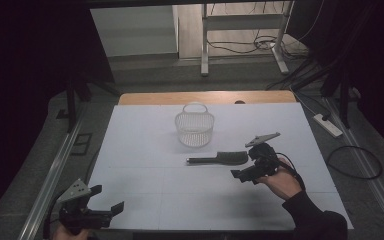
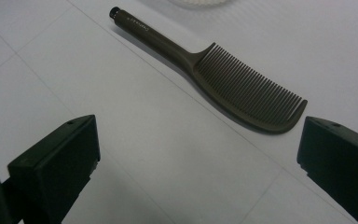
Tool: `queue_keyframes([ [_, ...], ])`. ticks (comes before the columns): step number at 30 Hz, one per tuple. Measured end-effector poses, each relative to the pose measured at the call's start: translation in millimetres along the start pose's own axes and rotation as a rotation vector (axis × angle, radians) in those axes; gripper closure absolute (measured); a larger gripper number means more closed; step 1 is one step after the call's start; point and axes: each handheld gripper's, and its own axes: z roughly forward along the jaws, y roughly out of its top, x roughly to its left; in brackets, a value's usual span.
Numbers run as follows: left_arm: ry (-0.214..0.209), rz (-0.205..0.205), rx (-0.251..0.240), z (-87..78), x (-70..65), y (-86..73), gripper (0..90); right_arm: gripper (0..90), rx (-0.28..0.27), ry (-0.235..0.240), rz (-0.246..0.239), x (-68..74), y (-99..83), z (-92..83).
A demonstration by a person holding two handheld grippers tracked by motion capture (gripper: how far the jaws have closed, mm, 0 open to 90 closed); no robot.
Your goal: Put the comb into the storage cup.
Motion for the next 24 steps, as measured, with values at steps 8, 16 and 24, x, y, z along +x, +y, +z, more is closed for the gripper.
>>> queue_keyframes([
  [8, -0.003, -0.001, -0.001, -0.1, 0.3, 0.0, 0.5, 0.0, 0.034, 0.011, 0.005, 0.3, 7.3, 9.2],
  [16, -0.005, 0.001, -0.002, -0.2, 0.5, -0.1, 0.4, 0.0, 0.034, 0.026, -0.010, 0.2, 17.0, 17.3],
  [24, -0.008, 0.001, -0.001, -0.1, 0.6, -0.1, 0.4, 0.0, 0.051, 0.016, -0.021, 1.4, 25.0, 29.4],
])
